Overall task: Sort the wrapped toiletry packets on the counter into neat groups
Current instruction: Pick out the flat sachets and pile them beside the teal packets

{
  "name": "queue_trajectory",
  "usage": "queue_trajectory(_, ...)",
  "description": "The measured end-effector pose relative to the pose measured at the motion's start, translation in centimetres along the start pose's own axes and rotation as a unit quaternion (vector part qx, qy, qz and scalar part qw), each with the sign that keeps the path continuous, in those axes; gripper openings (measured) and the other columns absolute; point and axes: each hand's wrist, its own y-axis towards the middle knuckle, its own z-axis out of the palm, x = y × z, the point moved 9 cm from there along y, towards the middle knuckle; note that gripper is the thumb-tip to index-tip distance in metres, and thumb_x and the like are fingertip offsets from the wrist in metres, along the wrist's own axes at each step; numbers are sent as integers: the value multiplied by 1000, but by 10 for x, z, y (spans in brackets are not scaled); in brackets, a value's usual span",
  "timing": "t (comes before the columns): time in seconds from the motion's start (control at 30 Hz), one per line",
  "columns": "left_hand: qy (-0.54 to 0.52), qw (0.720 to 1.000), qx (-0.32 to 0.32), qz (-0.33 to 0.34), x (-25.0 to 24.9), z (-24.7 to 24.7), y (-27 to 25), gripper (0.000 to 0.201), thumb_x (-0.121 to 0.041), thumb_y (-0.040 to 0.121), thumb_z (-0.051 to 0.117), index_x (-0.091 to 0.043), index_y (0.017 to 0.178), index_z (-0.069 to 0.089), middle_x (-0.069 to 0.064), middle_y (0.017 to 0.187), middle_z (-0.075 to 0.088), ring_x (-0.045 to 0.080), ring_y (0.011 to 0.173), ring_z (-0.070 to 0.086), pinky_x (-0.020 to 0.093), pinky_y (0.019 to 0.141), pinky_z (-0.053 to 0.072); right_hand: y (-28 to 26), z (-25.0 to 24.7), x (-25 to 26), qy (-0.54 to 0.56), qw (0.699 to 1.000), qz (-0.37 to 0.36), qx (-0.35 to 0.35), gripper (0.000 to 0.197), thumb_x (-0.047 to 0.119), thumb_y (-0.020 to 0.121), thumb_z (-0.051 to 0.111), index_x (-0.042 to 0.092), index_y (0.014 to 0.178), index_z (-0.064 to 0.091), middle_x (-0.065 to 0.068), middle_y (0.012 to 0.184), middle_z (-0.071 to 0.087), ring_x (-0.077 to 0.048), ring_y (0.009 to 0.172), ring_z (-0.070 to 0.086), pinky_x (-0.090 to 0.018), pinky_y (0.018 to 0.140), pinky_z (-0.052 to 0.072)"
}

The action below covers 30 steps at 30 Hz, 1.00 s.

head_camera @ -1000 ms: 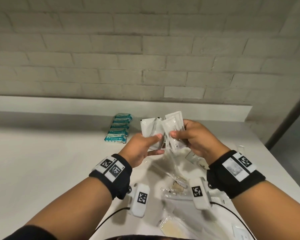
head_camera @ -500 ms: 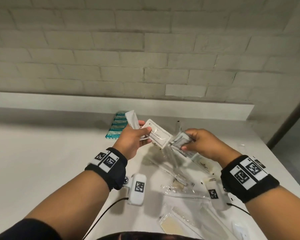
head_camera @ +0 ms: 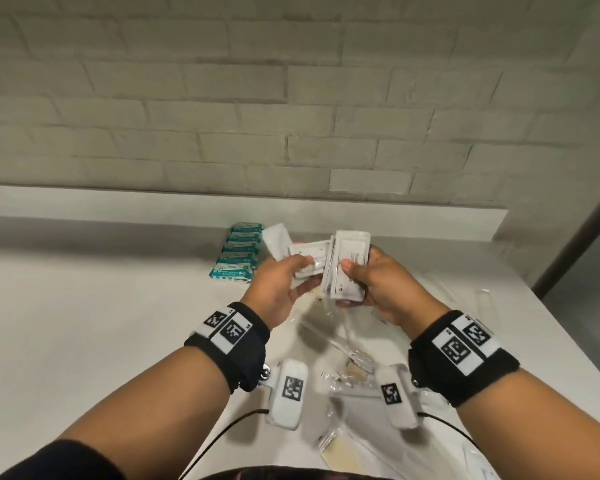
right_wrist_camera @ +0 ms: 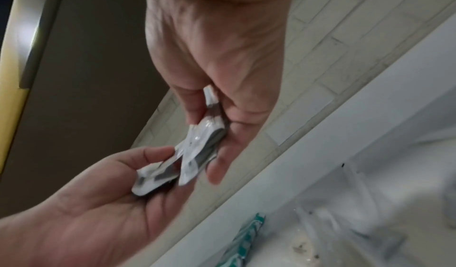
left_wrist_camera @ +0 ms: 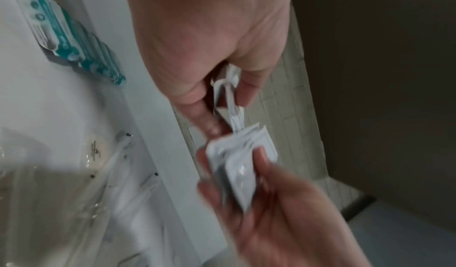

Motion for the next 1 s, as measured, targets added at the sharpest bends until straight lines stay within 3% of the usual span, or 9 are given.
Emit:
queue_trajectory(0.1,102,993,56,-22,14,12,-10,15,3,89,57,-7,96,66,13,98,70,25,88,67,43,86,54,10,-6,9,82,995,-13,-46,30,9,97,50,9,126,44,-19,115,66,-38,96,68,-51,72,58)
queue_trajectory(0.27,84,990,112,-17,20,14,-12,26,1,90,58,-5,116,58,13,105,68,24,93,66,36,83,57,11,-2,3,95,994,-20,-53,38,-2,91,57,7,125,43,-18,115,65,-34,94,68,-51,75,58)
queue_trajectory(0.43,106,985,134,-25,26,16,-13,28,-10,90,62,-7,118,59,11,107,69,21,94,68,32,79,57,7,10,-9,105,994,23,-9,16,8,97,50,11,106,62,-12,93,74,-31,80,72,-48,78,56)
queue_trajectory(0.5,146,981,110,-59,28,12,-14,24,-29,97,52,-13,114,60,5,94,68,16,82,65,28,65,57,6,4,-5,68,997,22,-19,13,15,98,50,16,107,58,-13,99,72,-37,87,69,-55,81,52)
queue_trajectory(0.57,164,979,65,-101,31,3,-13,50,-61,92,41,-16,105,59,-2,72,53,12,62,52,21,47,39,6,-7,-1,52,998,14,-44,15,16,98,51,17,112,52,-14,105,68,-37,92,68,-55,75,55)
queue_trajectory(0.63,154,980,44,-117,29,-5,-9,64,-73,86,35,-14,102,57,-4,66,42,10,54,37,20,44,24,7,-19,0,58,997,15,-57,14,13,97,52,18,110,50,-11,102,65,-31,86,68,-49,63,58)
queue_trajectory(0.8,208,975,57,-59,16,-10,-6,16,-25,91,63,-19,102,52,-4,77,43,9,63,38,22,57,32,6,-39,-5,46,997,25,-54,28,14,95,55,13,123,49,-9,97,63,-25,79,65,-33,50,59)
queue_trajectory(0.93,268,962,35,-49,13,-16,-5,50,-62,90,44,-18,110,57,-3,81,43,11,64,31,23,56,27,5,-46,-16,23,998,31,-57,30,17,95,56,14,124,50,-6,93,64,-23,75,65,-28,48,54)
queue_trajectory(1.0,247,967,29,-48,14,-17,-3,42,-49,97,41,-12,105,59,-1,77,44,10,61,32,23,55,27,4,-46,-19,19,998,33,-52,31,17,95,56,15,125,50,-5,91,64,-23,74,64,-27,48,53)
